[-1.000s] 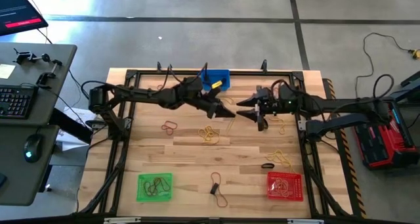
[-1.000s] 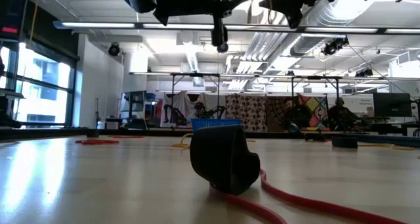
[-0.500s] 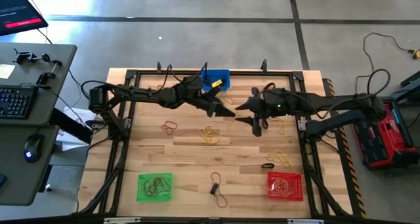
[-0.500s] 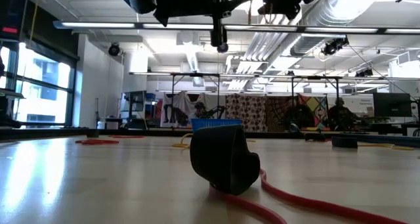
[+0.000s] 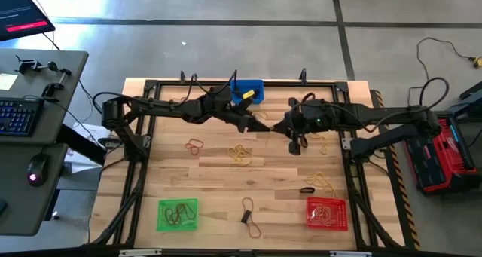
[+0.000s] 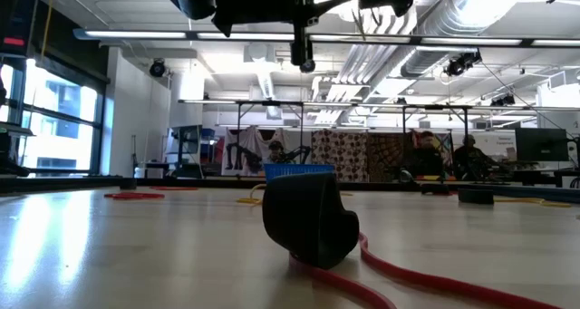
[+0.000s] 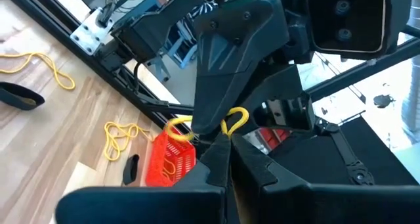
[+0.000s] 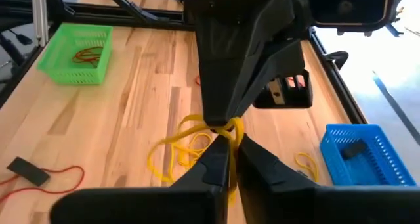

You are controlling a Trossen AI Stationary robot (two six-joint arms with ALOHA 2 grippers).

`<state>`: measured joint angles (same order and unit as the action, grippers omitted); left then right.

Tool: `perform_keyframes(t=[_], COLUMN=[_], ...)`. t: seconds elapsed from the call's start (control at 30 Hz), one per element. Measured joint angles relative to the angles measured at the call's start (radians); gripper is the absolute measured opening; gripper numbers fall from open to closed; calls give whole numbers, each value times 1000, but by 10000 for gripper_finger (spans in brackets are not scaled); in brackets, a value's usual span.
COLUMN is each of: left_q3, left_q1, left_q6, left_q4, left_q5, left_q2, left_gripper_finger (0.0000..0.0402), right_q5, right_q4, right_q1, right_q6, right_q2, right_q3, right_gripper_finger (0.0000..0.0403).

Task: Sort rubber bands into baskets
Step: Put the yellow rubber band into the red basket

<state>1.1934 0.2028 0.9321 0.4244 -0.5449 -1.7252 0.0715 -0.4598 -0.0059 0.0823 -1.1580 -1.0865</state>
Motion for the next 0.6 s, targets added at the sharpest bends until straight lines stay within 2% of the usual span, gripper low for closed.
perform_keyframes(t=[0.2, 0.43, 0.6], left_q3=[0, -2, -2], left_q1=[0, 0, 3], left_q6=[-51, -128, -225], left_q4=[-1, -1, -10], left_q5=[-1, 3, 83], left_q2=[5, 33, 67], left_gripper_finger=[20, 90, 135], right_q5=[4, 7, -13], right_q4=[-35, -131, -267], right_q1=[0, 0, 17], right_q6=[-21, -63, -142], right_q2=[0, 0, 0], right_q3=[-33, -103, -178], right_gripper_finger=[4, 3, 1])
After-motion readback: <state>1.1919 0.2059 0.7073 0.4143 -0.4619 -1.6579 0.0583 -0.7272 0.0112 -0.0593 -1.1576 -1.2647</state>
